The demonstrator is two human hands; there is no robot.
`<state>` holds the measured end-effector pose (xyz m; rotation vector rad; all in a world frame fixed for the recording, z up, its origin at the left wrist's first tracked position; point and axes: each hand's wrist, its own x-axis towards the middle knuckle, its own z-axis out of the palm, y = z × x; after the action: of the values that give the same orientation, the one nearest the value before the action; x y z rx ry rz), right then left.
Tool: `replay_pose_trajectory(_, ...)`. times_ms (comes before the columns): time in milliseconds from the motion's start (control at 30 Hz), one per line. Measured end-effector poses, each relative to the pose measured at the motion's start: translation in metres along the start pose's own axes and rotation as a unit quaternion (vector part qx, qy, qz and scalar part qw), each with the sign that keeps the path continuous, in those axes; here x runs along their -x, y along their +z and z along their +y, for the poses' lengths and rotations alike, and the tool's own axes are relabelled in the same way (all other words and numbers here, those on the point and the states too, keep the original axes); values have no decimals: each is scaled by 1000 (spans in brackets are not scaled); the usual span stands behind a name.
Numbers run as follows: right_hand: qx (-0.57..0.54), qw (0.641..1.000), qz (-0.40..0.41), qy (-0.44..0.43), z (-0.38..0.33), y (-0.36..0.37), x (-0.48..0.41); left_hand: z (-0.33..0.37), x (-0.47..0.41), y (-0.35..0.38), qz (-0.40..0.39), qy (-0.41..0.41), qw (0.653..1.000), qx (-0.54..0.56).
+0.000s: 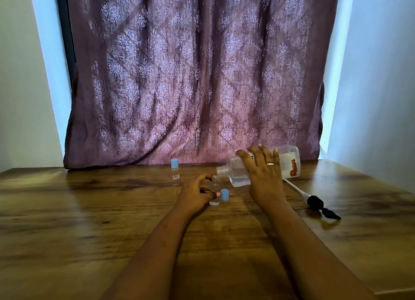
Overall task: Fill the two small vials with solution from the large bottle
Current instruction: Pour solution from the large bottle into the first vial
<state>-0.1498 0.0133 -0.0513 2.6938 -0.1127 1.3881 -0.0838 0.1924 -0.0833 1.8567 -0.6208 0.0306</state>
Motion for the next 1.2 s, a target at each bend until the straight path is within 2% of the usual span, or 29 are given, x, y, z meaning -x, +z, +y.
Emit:
replay_pose_trajectory(500, 6, 1000, 0, 4, 3, 3, 1, -7, -7, 2, 5, 3, 1000, -14)
replay_pose_trajectory(600, -19, 999, -6, 36, 4, 5, 1, -8, -7, 2, 8, 0, 1000, -8)
replay_pose_trajectory(700, -71, 993, 24, 93, 5, 6, -1, -8, -7, 2, 12, 6, 1000, -19)
replay_pose_trajectory(800, -115, 980, 62, 151, 4, 5, -1, -10, -9, 3, 14, 10, 1000, -26)
replay_pose_trajectory(933, -222, 941, 69, 247, 10, 1, -3, -11, -8, 4, 15, 8, 1000, -26)
replay_pose_trajectory(1033, -273, 915, 99, 281, 15, 2, -3, -10, -8, 4, 17, 11, 1000, -24)
replay_pose_trajectory(1200, -342, 879, 74, 324, 14, 6, 2, -8, -7, 5, 16, 14, 1000, -22)
